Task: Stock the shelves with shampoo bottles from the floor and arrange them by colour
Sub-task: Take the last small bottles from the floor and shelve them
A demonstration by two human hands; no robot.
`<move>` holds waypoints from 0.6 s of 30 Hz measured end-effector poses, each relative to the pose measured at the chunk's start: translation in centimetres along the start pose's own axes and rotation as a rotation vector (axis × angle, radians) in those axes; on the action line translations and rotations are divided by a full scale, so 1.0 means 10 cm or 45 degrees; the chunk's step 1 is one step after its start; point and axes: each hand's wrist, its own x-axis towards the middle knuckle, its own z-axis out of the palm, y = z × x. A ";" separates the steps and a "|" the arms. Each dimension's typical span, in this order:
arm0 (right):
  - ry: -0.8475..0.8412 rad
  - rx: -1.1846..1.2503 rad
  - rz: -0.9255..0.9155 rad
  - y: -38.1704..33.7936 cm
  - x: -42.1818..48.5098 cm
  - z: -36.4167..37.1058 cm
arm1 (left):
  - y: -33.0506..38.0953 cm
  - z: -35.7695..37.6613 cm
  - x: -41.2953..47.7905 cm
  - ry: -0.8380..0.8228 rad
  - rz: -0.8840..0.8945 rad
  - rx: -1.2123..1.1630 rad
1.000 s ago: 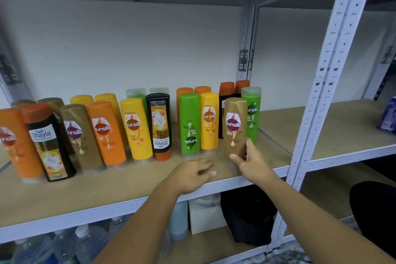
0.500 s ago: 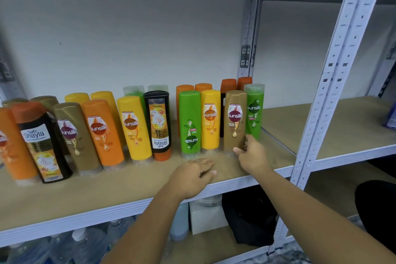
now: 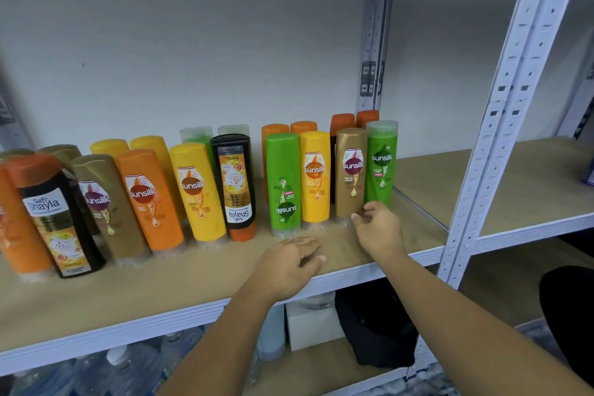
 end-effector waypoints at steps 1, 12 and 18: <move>-0.015 -0.045 -0.014 0.00 -0.03 0.00 | 0.01 -0.01 -0.01 -0.002 -0.008 0.005; -0.425 -0.773 -0.551 -0.07 -0.77 0.05 | -0.03 -0.21 -0.45 -0.004 -0.116 0.145; -0.586 -0.871 -0.674 -0.44 -1.22 0.27 | -0.30 -0.37 -0.90 0.016 -0.228 0.273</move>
